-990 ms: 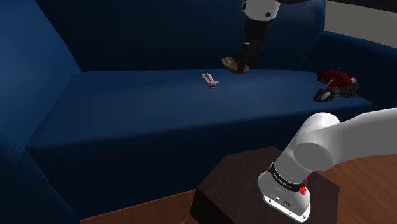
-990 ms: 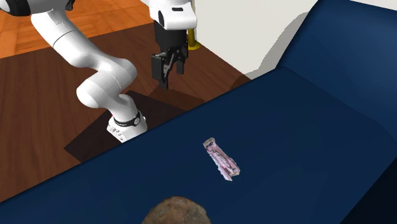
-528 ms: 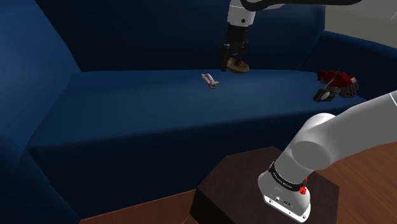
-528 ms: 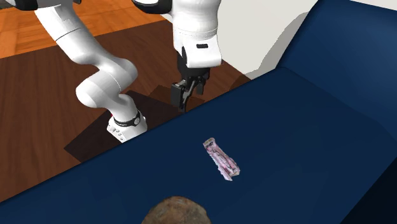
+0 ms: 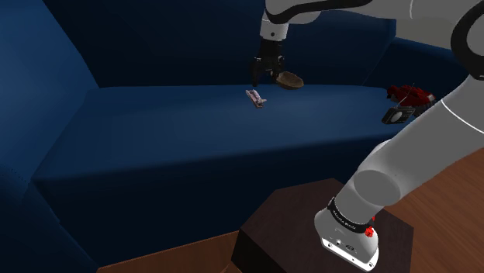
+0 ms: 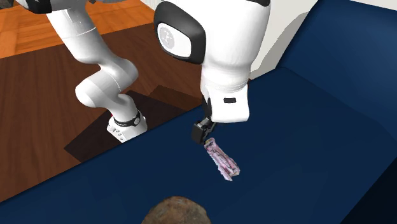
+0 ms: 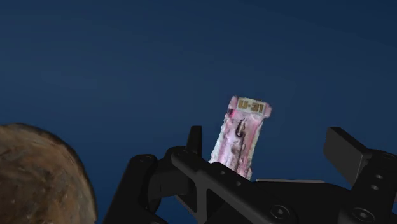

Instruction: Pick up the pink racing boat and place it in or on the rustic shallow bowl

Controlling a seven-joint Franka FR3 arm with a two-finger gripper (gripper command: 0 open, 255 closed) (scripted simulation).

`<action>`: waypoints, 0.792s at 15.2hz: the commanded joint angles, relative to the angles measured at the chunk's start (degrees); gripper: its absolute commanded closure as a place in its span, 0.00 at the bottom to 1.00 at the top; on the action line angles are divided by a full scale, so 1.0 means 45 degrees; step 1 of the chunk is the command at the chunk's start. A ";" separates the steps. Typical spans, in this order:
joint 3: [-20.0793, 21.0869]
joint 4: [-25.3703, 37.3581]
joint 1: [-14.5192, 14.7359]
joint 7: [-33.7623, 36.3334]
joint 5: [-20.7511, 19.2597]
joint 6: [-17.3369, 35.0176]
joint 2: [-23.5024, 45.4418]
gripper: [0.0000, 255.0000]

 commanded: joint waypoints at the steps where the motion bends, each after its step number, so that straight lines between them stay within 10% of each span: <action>1: -0.0191 0.0601 -0.0158 0.0150 0.0202 0.0331 0.1001 0.00; 12: -0.0379 0.0230 -0.0319 0.0305 0.0521 0.1878 0.2267 0.00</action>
